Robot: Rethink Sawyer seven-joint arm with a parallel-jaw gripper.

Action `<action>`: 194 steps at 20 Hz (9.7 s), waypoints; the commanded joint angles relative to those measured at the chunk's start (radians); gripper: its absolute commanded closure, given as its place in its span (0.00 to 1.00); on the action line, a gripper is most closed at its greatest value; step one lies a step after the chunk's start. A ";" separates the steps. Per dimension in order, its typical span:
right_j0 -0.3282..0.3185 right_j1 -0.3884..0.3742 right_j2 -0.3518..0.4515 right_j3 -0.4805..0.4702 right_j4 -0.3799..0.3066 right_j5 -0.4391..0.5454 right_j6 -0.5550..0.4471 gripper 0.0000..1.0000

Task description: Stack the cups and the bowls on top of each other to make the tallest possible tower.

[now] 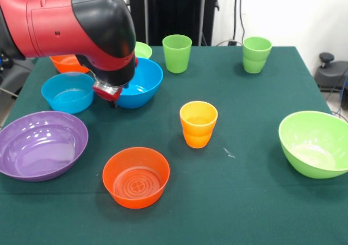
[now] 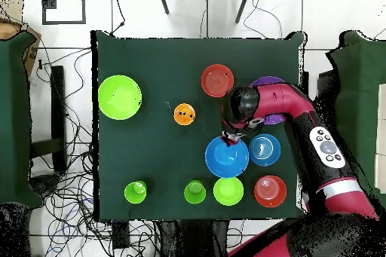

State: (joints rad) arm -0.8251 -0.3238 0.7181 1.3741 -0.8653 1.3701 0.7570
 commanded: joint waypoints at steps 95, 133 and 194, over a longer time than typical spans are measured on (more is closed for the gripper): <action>0.069 -0.079 -0.016 -0.067 0.083 -0.041 -0.094 1.00; 0.161 -0.121 -0.060 -0.163 0.443 -0.040 0.113 1.00; 0.294 -0.056 -0.228 -0.215 0.428 -0.156 0.237 1.00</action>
State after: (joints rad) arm -0.5762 -0.4160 0.5612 1.1295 -0.4062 1.2848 0.7918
